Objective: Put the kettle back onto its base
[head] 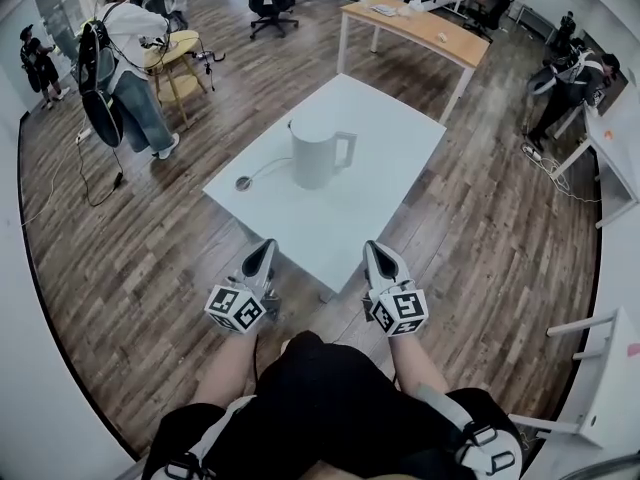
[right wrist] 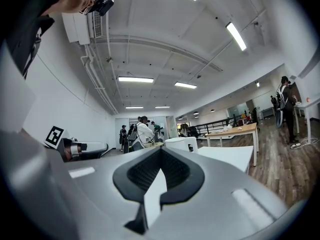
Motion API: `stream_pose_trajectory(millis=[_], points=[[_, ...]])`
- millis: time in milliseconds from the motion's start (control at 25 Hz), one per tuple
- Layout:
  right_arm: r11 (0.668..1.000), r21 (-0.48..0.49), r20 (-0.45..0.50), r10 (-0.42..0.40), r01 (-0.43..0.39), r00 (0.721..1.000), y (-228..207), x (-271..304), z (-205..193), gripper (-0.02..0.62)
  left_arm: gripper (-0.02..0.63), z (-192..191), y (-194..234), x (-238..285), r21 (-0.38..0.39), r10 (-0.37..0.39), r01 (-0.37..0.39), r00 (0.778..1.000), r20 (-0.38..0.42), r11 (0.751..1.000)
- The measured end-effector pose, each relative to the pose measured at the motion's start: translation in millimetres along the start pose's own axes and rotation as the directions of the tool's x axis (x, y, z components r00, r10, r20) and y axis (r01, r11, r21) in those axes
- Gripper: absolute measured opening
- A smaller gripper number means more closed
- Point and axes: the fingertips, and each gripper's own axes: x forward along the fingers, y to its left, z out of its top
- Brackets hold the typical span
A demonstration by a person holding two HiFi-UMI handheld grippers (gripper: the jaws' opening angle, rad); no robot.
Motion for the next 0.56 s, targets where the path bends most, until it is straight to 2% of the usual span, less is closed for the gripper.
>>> stream_pose_trajectory(millis=[160, 320, 560], points=[[1.000, -0.004, 0.004, 0.001, -0.001, 1.000, -5.2, 2.2, 1.3, 0.003, -0.002, -2.4, -5.0, 3.5, 0.005, -0.011, 0.011, 1.000, -0.003, 1.000], [1.000, -0.006, 0.018, 0.005, -0.005, 1.000, -2.9, 12.1, 4.5, 0.003, -0.002, -5.9, 6.6, 4.7, -0.114, -0.005, 0.006, 1.000, 0.010, 0.993], [1.000, -0.011, 0.013, 0.010, -0.010, 1.000, -6.9, 18.7, 1.5, 0.003, -0.002, -19.3, 6.9, 6.8, -0.124, -0.009, 0.006, 1.000, -0.021, 0.992]])
